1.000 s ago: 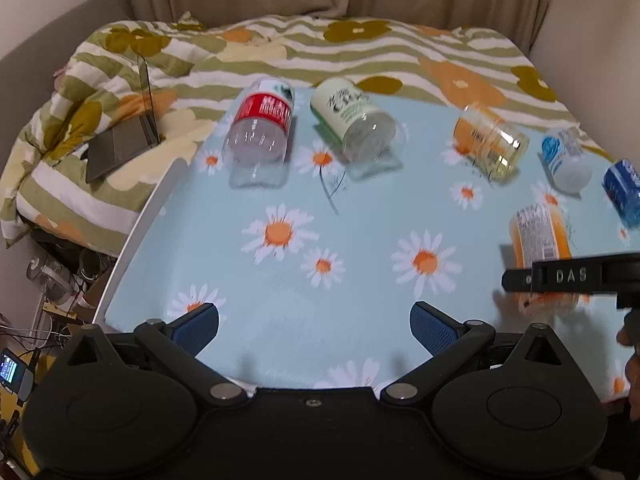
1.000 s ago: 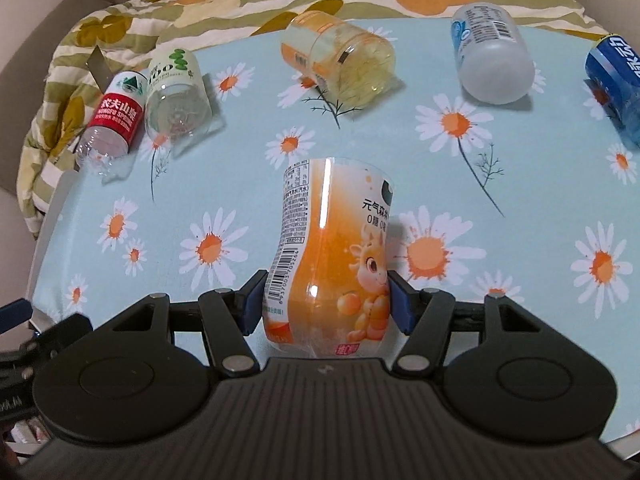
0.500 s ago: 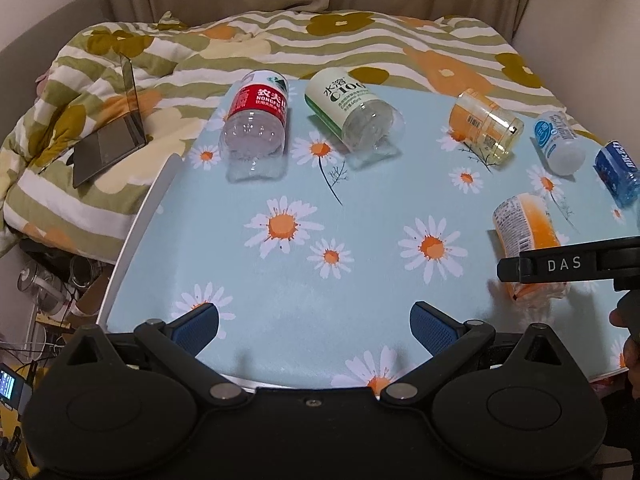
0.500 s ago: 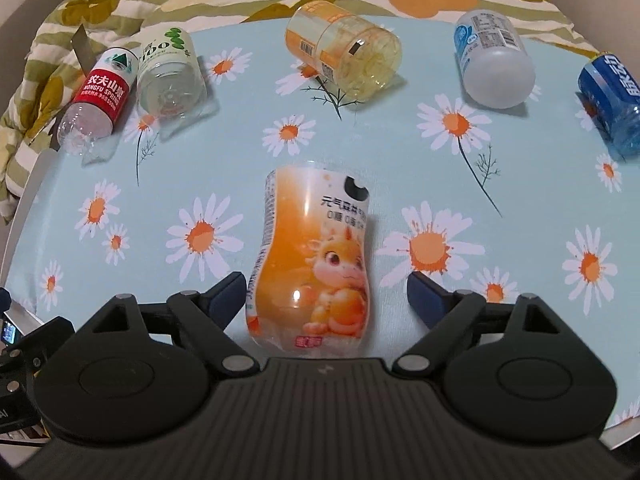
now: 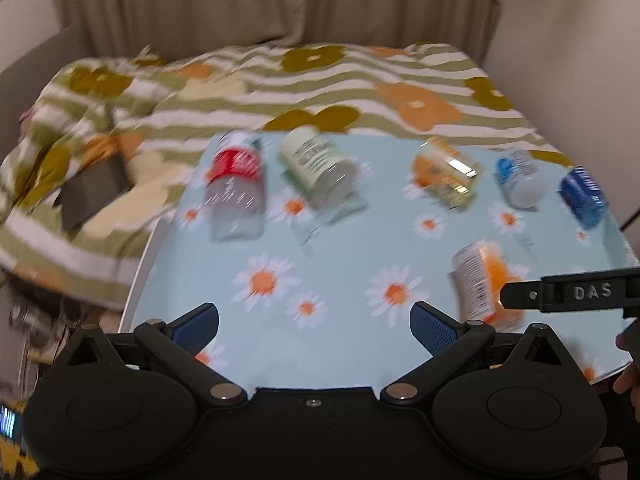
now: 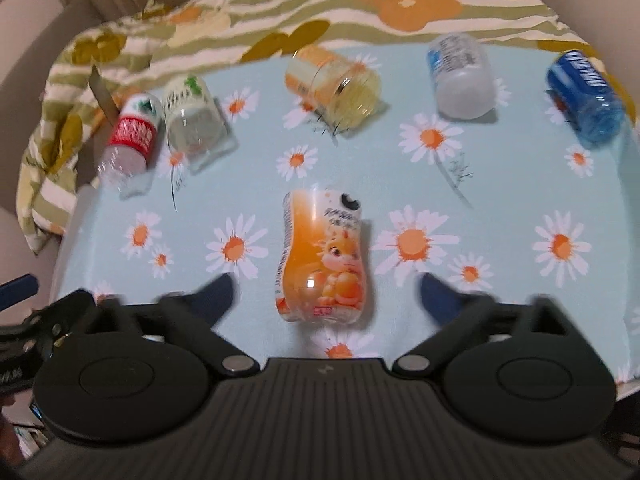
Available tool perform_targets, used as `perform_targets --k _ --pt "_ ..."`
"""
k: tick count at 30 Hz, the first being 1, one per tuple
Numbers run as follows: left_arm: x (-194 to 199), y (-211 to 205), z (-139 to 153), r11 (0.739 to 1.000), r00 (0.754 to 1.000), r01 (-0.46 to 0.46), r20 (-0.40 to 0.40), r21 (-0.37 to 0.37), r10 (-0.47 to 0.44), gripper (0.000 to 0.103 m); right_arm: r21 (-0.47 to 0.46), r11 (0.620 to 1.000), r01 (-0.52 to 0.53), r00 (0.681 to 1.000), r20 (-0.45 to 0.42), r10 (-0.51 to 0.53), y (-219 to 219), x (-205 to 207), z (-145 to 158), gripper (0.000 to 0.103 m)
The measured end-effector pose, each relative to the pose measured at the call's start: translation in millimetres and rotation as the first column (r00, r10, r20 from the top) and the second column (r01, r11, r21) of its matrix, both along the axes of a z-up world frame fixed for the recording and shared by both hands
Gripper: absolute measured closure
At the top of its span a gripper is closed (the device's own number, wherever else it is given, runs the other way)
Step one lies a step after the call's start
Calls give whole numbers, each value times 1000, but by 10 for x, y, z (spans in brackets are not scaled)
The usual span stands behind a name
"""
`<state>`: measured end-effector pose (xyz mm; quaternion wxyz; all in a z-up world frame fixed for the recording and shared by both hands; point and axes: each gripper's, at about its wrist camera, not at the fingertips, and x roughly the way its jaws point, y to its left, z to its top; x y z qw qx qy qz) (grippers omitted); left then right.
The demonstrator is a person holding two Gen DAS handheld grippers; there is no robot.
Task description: Flip cup upright
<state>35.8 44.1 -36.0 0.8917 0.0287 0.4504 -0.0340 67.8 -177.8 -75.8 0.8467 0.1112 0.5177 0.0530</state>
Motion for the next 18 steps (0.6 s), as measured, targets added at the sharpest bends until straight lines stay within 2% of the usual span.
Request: perform_targets --k 6,13,18 --pt "230 -467 141 994 994 108 -16 -6 -108 0 -35 998 43 999 15 -43 -479 -145 172 0" --pt "586 -1036 -5 993 984 102 -141 -62 -110 1 -48 999 21 999 38 -19 -1088 -232 167 0" --pt "882 -1403 -258 996 960 81 -269 -25 -85 2 -36 999 -20 999 24 21 -1421 -153 -11 0"
